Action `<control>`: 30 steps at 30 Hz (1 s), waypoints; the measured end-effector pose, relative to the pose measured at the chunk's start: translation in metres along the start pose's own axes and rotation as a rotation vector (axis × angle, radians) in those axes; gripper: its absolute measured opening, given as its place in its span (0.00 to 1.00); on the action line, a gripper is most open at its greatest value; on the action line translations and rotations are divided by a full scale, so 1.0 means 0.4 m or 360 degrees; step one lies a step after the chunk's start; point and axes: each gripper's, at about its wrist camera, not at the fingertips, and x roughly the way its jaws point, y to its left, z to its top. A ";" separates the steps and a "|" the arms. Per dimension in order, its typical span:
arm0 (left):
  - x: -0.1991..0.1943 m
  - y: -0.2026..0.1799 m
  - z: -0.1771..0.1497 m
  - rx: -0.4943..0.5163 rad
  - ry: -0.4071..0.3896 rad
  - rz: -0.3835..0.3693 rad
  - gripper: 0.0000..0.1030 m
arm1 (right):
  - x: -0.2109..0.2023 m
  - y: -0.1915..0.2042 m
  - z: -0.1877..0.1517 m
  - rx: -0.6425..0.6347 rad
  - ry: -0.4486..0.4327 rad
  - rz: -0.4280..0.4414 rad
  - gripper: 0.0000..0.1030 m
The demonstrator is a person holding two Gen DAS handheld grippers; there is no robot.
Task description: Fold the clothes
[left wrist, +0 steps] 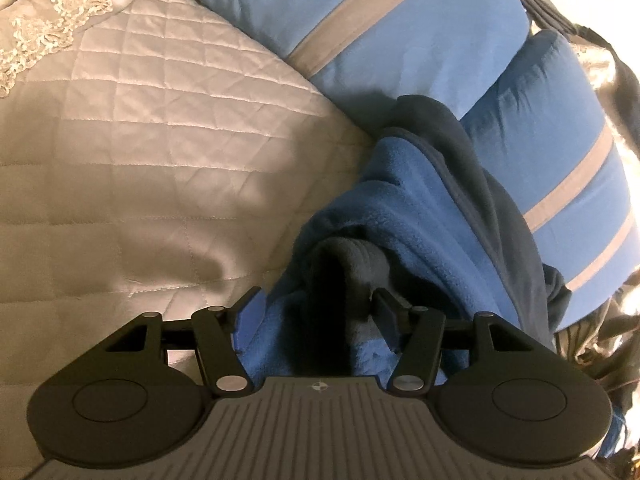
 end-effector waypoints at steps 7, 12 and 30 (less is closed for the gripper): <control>-0.011 0.021 0.005 -0.0051 0.0014 0.0000 0.56 | 0.012 0.009 0.003 -0.0088 0.0001 -0.0111 0.48; -0.018 0.024 0.005 -0.0083 0.0022 -0.0015 0.56 | -0.009 0.018 0.010 -0.0094 -0.0103 -0.0131 0.71; -0.027 -0.197 -0.054 0.0747 -0.0456 -0.0104 0.56 | 0.035 0.255 -0.072 -0.1270 -0.0603 -0.0280 0.36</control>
